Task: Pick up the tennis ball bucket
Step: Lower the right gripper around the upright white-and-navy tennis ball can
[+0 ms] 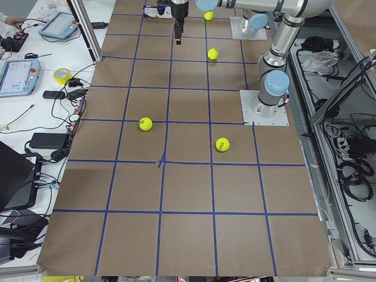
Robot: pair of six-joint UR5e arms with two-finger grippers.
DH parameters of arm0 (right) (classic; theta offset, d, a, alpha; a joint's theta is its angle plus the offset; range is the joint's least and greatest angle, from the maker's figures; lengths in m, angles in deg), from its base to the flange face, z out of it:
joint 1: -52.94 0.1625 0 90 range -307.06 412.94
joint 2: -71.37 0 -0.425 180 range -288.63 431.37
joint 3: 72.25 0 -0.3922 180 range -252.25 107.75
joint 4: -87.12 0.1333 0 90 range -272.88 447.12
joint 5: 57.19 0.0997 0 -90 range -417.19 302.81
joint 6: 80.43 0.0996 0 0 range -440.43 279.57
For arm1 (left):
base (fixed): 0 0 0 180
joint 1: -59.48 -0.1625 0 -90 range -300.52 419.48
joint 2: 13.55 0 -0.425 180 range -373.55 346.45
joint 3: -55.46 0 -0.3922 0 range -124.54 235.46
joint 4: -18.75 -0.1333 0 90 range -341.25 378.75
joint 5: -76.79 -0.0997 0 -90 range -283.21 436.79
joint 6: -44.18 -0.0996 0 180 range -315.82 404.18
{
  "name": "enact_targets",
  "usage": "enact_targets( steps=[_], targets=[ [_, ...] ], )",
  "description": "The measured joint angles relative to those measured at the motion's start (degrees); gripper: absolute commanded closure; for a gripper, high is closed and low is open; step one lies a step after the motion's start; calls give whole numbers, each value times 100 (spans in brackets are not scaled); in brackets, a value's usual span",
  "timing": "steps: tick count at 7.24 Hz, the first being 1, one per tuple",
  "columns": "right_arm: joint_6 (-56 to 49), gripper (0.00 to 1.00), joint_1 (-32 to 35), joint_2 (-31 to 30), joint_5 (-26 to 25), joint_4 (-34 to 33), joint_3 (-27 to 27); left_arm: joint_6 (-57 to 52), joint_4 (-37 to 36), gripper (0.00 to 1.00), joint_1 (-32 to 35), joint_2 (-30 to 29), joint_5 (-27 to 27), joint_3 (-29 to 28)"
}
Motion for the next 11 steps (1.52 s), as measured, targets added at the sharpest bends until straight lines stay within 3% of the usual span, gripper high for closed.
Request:
enact_targets(
  steps=[4, 8, 11],
  targets=[
    [-25, 0, -33, 139, 382, -436, -10, 0, 176, 0, -142, 63, 43, -21],
    [-404, 0, -953, 1141, 324, -971, -33, 7, 272, 0, -290, 91, 27, -14],
    [-999, 0, -1648, 2138, -212, -1973, -34, 1, 379, 0, -347, 193, 27, -3]
  ],
)
